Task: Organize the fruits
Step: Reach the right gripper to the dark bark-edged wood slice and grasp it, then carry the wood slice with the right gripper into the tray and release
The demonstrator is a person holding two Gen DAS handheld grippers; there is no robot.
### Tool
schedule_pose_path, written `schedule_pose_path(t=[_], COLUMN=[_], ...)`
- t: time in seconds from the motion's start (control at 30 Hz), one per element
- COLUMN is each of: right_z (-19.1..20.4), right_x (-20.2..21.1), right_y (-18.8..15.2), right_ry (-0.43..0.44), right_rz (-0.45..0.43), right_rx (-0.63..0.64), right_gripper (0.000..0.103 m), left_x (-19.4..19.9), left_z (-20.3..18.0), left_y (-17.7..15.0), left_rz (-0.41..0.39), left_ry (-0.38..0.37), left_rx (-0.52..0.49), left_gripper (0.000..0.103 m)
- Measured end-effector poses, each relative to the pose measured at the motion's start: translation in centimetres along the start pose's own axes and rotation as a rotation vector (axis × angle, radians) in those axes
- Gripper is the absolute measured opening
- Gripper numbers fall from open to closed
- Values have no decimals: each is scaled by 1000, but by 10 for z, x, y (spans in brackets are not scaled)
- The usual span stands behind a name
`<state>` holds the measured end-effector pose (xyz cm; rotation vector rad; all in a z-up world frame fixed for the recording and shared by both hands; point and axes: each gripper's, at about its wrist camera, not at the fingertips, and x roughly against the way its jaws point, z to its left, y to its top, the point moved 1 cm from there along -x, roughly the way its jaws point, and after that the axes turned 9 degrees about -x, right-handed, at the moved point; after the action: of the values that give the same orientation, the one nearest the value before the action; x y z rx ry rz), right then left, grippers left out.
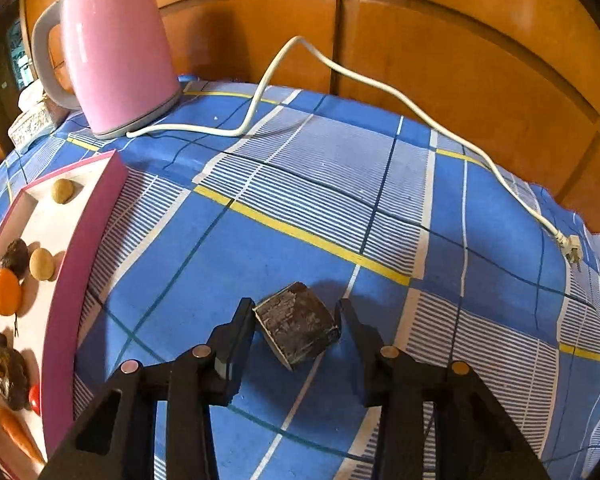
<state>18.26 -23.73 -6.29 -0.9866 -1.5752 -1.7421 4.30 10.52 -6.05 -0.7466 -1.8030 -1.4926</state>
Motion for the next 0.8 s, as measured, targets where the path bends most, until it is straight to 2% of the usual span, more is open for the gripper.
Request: schedule_pose_path(t=[0.13, 0.3, 0.67, 0.8], right_z=[-8, -35, -127, -143], right_x=[16, 40, 79, 84], right_y=[-11, -36, -102, -114], right_ry=[2, 12, -147, -145], right_rz=[-16, -8, -57, -85], right_rx=[6, -40, -234, -296], right_gripper=[41, 41, 41, 41], left_x=[1, 4, 15, 16], left_z=[-3, -9, -25, -26], left_y=[-1, -3, -10, -13], left_rz=[-1, -6, -24, -22], left_ry=[-5, -16, -39, -34], left_rx=[-9, -27, -76, -86], left_gripper=[89, 89, 89, 89])
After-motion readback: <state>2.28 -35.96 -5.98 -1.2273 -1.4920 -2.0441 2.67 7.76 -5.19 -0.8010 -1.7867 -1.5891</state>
